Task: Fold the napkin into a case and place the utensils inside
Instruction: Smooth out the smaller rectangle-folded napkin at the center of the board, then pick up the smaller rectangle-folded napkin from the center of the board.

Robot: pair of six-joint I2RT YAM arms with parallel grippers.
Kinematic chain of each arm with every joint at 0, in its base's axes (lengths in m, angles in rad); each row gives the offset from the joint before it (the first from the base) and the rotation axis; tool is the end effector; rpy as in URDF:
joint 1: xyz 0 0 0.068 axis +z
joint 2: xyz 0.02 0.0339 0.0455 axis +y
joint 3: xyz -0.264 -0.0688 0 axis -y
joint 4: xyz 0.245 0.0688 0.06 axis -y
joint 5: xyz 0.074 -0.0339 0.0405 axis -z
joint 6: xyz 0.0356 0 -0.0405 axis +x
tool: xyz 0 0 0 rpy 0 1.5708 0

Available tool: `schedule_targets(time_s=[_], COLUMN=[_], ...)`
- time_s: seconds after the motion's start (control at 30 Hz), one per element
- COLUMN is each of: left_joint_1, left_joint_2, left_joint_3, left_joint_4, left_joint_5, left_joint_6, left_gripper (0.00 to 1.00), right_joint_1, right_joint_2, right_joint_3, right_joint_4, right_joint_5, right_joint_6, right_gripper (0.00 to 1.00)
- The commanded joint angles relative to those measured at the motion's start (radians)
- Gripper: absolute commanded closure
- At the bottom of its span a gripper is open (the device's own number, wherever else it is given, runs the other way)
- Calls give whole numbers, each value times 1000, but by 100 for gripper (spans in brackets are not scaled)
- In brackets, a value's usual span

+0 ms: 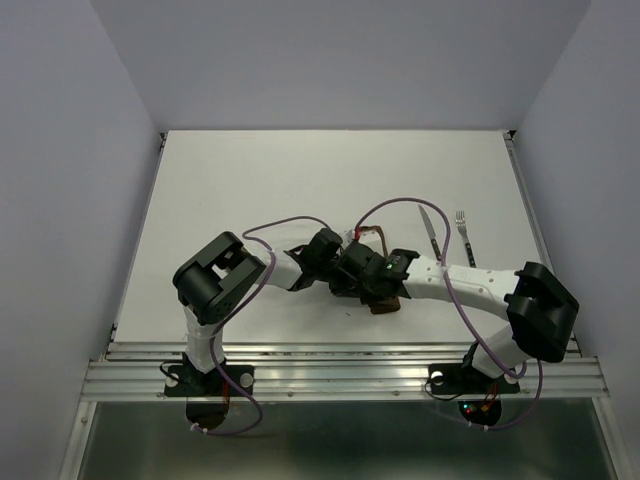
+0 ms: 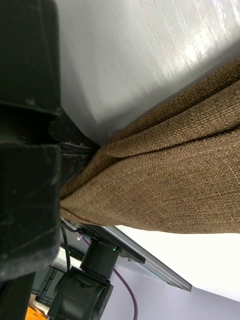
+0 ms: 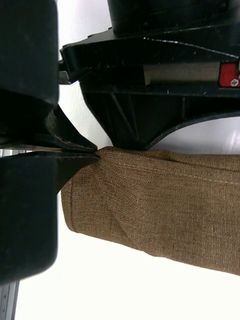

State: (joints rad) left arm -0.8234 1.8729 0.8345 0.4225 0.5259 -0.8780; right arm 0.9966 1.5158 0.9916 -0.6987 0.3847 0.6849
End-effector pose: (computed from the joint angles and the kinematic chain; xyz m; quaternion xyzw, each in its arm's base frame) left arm 0.2317 -0.2763 0.1244 0.0960 0.8606 -0.4858 0.1191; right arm 0.1655 0.2313 0.2058 -0.1174 0.9602 0.0010 0.2536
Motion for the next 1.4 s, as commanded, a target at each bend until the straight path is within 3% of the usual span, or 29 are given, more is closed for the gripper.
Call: schedule_targets(time_s=[0.0, 0.5, 0.87, 1.1, 1.37], left_joint_1=[-11, -11, -8, 52, 259], left_joint_2=[-26, -146, -259, -369, -503], left_joint_3=[5, -66, -17, -58, -118], left_joint_4=[24, -31, -244, -363, -467], left_joint_5=[2, -26, -110, -133, -176], left_joint_6=[-10, -6, 54, 99, 158], left_gripper=[100, 100, 100, 99, 99], right_joint_1=[10, 10, 10, 10, 10], right_joint_2=[18, 14, -91, 10, 142], right_joint_3=[-27, -114, 39, 136, 174], right_joint_4=[90, 153, -19, -76, -56], right_joint_5=[-24, -4, 29, 105, 160], right_joint_6=[10, 18, -36, -41, -85], right_gripper=[99, 99, 57, 58, 50])
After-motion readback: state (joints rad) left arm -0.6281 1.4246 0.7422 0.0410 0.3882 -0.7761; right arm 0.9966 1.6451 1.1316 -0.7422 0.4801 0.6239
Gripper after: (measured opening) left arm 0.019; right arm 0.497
